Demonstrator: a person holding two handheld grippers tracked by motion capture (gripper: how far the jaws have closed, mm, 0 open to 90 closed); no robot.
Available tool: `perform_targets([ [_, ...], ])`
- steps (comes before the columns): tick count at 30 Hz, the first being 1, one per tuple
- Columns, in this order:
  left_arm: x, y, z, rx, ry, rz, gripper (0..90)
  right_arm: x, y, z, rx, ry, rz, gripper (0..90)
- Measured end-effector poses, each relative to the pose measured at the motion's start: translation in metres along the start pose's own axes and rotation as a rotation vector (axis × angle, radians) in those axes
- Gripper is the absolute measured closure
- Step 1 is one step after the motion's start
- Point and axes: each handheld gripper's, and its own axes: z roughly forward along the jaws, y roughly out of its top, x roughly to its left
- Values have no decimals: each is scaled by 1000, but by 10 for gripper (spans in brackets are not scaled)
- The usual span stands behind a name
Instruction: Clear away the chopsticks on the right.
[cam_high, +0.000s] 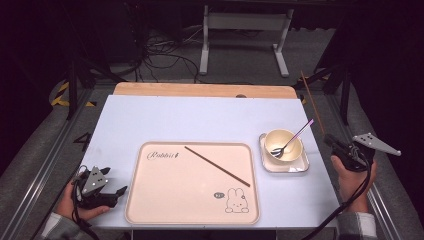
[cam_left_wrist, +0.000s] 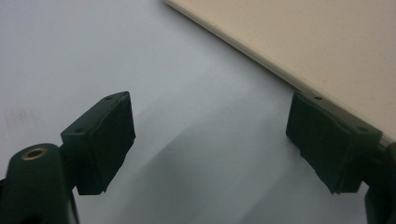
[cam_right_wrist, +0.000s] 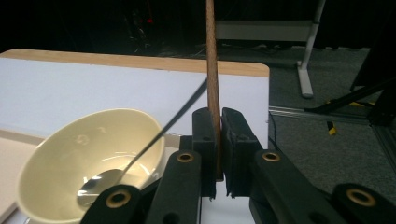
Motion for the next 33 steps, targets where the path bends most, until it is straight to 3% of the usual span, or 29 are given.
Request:
perform_targets([
  [1, 0, 0, 0, -2, 0, 2, 164, 7, 2, -3, -11, 34, 2, 852],
  [3, 0, 0, -1, -3, 1, 2, 163, 10, 2, -4, -10, 45, -3, 852],
  [7, 0, 0, -1, -6, 3, -1, 163, 32, 3, -7, 1, 100, -52, 852],
  [9, 0, 0, -2, -11, 4, 1, 163, 36, 2, -8, 4, 110, -55, 852],
  [16, 0, 0, -4, -25, 3, -1, 163, 72, 1, -10, 14, 213, -97, 852],
  [18, 0, 0, -5, -31, -3, 1, 163, 76, 1, -9, 18, 229, -112, 852],
  [23, 0, 0, -6, -36, 1, -4, 162, 110, -4, 0, 67, 304, -180, 852],
  [33, 1, -1, -9, -44, 0, -3, 162, 151, -21, 19, 174, 396, -285, 851],
])
